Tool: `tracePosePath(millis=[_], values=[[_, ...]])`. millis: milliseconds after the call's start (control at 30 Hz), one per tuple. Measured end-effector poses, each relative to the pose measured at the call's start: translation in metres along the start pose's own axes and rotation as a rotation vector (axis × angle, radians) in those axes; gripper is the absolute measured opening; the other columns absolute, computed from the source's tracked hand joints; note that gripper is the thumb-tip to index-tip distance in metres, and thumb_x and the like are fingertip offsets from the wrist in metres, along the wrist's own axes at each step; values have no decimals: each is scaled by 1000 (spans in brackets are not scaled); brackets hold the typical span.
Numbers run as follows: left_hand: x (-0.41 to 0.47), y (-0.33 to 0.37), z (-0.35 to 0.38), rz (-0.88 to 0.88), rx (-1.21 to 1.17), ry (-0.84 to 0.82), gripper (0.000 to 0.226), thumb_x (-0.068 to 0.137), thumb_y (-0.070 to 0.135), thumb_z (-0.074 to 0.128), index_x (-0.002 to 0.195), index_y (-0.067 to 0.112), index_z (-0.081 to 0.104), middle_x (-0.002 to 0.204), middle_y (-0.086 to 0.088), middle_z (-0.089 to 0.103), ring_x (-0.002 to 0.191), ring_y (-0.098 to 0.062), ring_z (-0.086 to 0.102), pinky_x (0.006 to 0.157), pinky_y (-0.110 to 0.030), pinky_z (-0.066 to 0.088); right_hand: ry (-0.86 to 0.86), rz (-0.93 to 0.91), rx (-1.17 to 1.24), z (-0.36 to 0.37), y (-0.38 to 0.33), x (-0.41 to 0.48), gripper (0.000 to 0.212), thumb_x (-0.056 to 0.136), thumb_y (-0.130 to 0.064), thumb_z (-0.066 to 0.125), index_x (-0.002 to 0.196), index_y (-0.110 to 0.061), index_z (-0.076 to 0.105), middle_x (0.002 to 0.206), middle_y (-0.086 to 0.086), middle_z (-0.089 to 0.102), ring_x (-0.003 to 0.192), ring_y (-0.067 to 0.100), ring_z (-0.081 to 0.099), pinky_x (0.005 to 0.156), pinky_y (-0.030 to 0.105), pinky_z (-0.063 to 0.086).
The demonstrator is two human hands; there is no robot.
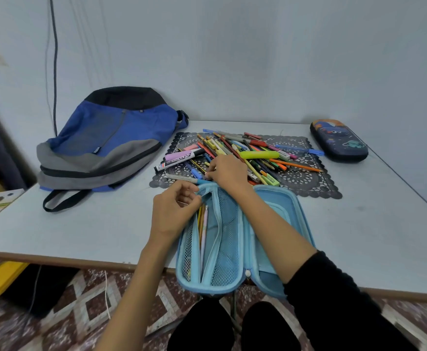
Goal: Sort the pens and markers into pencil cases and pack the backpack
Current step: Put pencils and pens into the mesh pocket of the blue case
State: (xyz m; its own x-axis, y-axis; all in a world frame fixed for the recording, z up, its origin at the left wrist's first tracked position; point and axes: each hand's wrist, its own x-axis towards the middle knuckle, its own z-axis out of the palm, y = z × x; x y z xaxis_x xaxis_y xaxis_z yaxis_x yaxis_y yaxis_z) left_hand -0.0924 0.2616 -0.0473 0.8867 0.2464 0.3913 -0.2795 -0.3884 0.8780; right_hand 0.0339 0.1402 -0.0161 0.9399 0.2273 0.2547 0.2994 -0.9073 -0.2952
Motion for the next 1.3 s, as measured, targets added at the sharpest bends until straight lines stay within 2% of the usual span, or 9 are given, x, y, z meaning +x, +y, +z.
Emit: tracePosePath(millis=[233, 433, 567, 667, 767, 867, 1000, 1200, 1300], values=[[1, 0, 2, 27, 20, -5, 17, 79, 1, 73, 87, 15, 69, 76, -1, 69, 66, -6, 60, 65, -18, 51, 11, 64, 50, -1, 4, -1, 28, 83, -43, 70, 77, -16, 75, 74, 1, 70, 70, 18, 65, 50, 22, 34], [1, 0, 0, 32, 32, -5, 16, 79, 0, 72, 87, 14, 69, 76, 0, 69, 66, -4, 60, 65, -17, 50, 52, 88, -32, 4, -4, 5, 15, 88, -33, 67, 84, -20, 74, 78, -2, 70, 68, 16, 61, 51, 22, 33], [2, 1, -1, 38, 30, -5, 16, 78, 0, 73, 86, 13, 69, 75, -1, 69, 65, -3, 59, 65, -16, 50, 55, 86, 44, 2, 1, 4, 15, 84, -29, 69, 82, -14, 71, 76, 1, 69, 71, 20, 65, 56, 26, 45], [2, 2, 0, 29, 10, -5, 15, 78, 0, 73, 86, 11, 70, 74, -3, 69, 65, -5, 60, 65, -18, 51, 112, 110, 256, -11, 9, 1, 16, 81, -29, 70, 82, -14, 67, 78, -2, 66, 73, 16, 62, 55, 25, 44], [1, 2, 0, 16, -12, -7, 14, 77, 0, 74, 86, 11, 70, 75, -5, 68, 66, -9, 61, 66, -21, 53, 228, 97, 669, -34, 14, -5, 5, 85, -18, 65, 84, -15, 60, 85, 1, 65, 71, 16, 61, 61, 32, 52], [-1, 3, 0, 16, -23, -13, 15, 76, 0, 74, 86, 11, 70, 75, -6, 69, 66, -11, 61, 66, -22, 53, 336, 112, 1056, -63, 19, -11, 6, 90, -8, 59, 89, -13, 56, 87, 9, 63, 60, 18, 62, 46, 29, 50], [-1, 4, 0, -1, -30, -9, 19, 76, -3, 71, 86, 12, 71, 76, -5, 69, 67, -9, 60, 67, -23, 53, 474, 131, 1277, -88, 29, -18, 5, 91, -6, 57, 92, -11, 56, 80, 9, 63, 49, 18, 57, 41, 27, 46], [-2, 5, -1, -23, -44, -3, 19, 76, -4, 71, 86, 13, 71, 76, -4, 68, 67, -7, 59, 66, -20, 51, 20, 228, 1286, -79, 24, -38, 3, 93, -4, 57, 96, -3, 57, 81, 15, 61, 46, 16, 57, 45, 24, 52], [-2, 6, 0, -26, -38, 0, 19, 75, -4, 71, 86, 12, 71, 75, -4, 68, 66, -6, 58, 65, -19, 51, -112, 254, 1307, -61, 17, -47, 5, 93, -3, 58, 97, -1, 56, 72, 13, 59, 46, 17, 59, 47, 25, 54]])
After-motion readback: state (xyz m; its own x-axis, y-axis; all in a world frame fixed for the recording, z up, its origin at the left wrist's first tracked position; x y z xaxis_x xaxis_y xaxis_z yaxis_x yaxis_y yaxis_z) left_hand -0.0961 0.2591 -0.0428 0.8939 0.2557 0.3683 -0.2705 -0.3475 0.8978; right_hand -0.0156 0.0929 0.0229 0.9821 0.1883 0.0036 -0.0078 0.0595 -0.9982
